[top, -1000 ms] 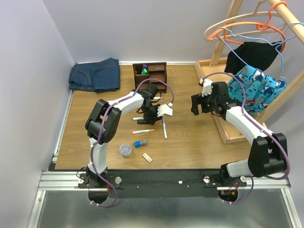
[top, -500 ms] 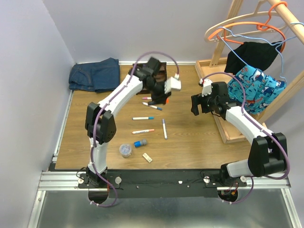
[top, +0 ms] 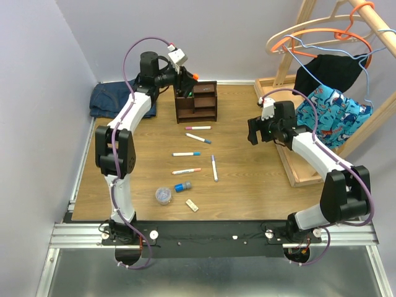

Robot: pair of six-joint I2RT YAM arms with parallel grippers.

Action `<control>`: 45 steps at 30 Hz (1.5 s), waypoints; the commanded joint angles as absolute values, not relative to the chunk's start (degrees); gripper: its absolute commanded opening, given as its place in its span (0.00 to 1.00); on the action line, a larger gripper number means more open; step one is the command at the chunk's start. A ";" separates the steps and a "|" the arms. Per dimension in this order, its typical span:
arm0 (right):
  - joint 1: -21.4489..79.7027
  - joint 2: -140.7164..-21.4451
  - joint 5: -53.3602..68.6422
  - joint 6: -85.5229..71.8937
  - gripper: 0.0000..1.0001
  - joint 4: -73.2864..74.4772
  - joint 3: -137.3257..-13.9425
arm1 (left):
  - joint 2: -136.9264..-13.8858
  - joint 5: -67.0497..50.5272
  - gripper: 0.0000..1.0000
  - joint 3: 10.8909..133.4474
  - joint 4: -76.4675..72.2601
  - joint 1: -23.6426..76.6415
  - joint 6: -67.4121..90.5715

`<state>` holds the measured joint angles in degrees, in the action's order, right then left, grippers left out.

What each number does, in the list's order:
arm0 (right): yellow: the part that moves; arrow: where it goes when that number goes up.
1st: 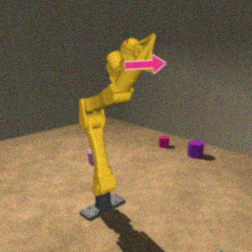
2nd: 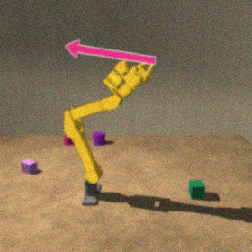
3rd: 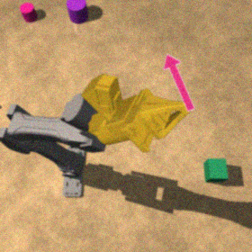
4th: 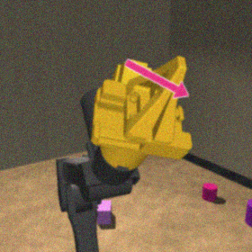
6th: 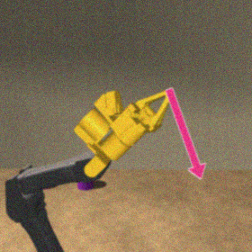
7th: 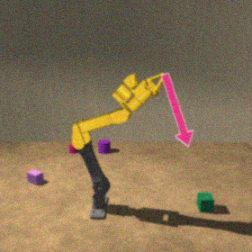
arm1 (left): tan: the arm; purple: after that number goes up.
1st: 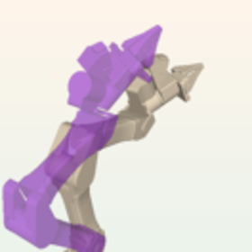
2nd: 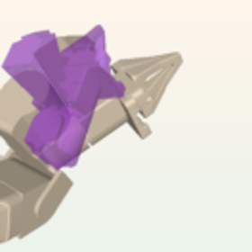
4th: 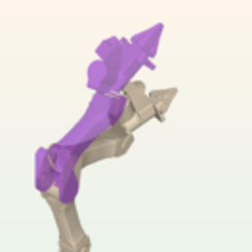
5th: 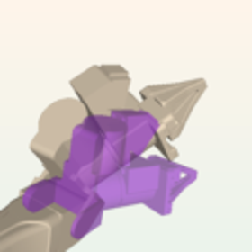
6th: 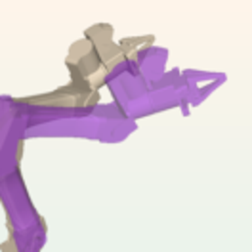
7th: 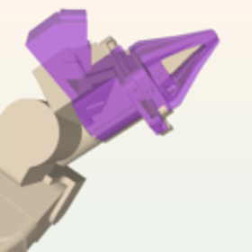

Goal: Sort the stationery into containers
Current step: Place the pen in the storage box.

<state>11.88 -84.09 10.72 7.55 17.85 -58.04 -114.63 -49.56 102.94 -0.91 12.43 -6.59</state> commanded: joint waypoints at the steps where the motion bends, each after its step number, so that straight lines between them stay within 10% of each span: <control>1: 11.43 -84.99 9.67 8.26 0.97 17.84 -59.85 | -119.70 -50.89 0.30 107.05 -16.96 12.66 2.02; 30: 11.51 -97.29 7.03 10.90 0.97 20.92 -70.13 | -133.06 -50.19 0.29 109.60 -26.46 7.12 6.07; 45: 11.69 -97.56 7.91 10.64 0.97 19.86 -69.70 | -128.76 -50.80 0.45 102.92 -25.50 5.89 3.78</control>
